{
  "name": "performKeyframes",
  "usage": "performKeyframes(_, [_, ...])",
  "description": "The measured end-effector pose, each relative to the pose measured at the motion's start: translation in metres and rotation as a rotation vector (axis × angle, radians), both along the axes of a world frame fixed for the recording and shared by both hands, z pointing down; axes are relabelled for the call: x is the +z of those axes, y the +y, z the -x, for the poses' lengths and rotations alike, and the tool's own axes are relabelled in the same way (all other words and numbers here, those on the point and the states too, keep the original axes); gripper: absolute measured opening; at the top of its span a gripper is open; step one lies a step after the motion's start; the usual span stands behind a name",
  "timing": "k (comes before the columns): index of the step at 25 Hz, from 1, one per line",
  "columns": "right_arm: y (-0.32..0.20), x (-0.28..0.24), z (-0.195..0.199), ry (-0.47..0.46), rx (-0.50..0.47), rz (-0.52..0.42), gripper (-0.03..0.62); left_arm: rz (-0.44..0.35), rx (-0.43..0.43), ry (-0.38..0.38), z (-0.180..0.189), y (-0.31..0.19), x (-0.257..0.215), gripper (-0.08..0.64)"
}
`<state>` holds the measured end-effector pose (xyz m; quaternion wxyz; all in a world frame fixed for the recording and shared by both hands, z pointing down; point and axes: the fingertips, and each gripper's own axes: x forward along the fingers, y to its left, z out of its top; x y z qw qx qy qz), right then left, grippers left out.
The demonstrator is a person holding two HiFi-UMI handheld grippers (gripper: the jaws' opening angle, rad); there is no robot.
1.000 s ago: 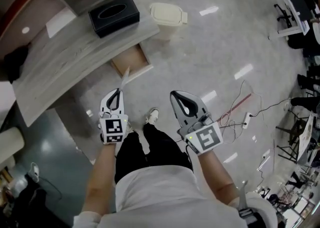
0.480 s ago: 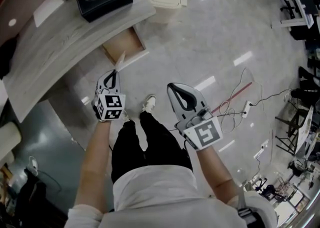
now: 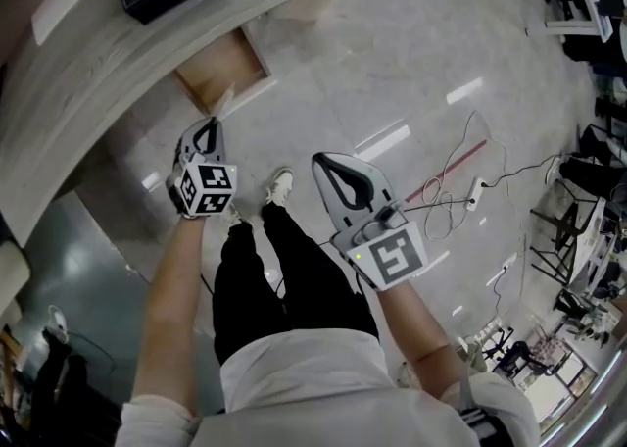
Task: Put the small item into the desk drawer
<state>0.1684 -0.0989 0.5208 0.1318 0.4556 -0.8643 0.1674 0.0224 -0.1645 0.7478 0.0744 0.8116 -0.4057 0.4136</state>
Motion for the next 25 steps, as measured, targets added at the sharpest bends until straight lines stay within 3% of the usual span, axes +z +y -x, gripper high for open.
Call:
performKeyframes(12, [-0.005,0.022,0.003,0.001,-0.003,0.029,0.023,0.046,0.121,-0.132,-0.010,-0.002,0.046,0.021])
performKeyframes(25, [-0.008,0.027,-0.017,0.001,0.025,0.049,0.023,0.132,0.121,-0.165,-0.017,-0.009,0.064,0.022])
